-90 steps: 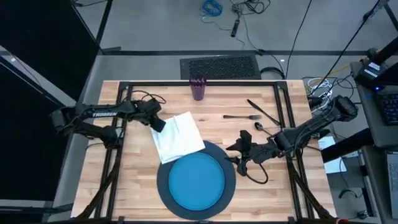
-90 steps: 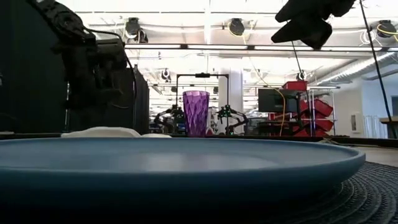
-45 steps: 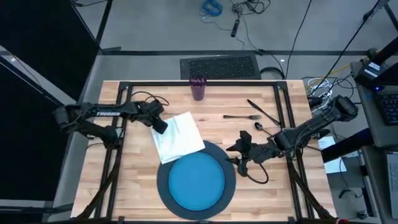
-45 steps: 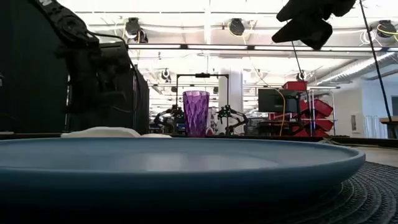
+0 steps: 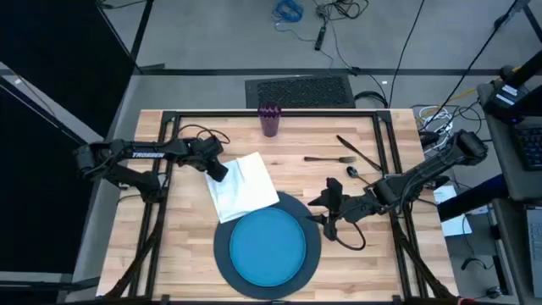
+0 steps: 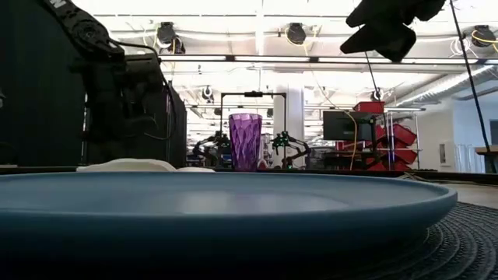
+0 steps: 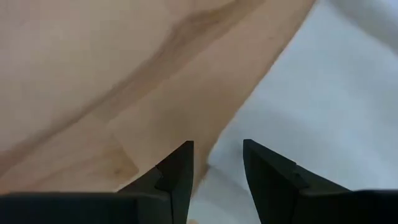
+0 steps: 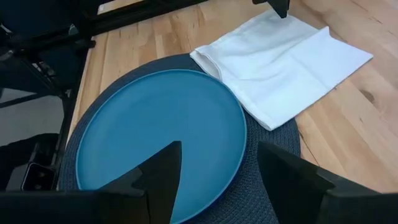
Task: Set table place
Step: Fold the white table napkin on the table
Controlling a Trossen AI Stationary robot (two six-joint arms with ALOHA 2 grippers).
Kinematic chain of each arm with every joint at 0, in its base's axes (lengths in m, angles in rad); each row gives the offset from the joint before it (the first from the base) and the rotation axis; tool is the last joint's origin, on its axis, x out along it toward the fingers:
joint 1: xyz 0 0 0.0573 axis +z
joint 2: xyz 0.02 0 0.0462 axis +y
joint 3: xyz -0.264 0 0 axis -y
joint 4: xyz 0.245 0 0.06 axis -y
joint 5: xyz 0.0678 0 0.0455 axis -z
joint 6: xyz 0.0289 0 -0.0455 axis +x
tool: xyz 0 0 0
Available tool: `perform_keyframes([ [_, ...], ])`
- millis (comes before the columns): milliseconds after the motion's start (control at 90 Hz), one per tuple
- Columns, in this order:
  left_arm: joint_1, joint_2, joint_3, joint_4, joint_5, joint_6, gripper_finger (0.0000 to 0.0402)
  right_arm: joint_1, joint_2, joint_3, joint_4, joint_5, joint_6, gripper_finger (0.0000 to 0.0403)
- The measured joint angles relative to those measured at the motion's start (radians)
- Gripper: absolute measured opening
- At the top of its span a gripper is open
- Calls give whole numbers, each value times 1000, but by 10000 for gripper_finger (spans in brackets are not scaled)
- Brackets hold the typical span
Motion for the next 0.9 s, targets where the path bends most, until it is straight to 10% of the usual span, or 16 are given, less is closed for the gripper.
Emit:
perform_keyframes([
  [522, 0, 0, 0, -33, 11, 7, 117, 0, 0, 0, 0, 0, 0, 196],
  [900, 0, 0, 0, -22, 27, 53, 5, 0, 0, 0, 0, 0, 0, 196],
])
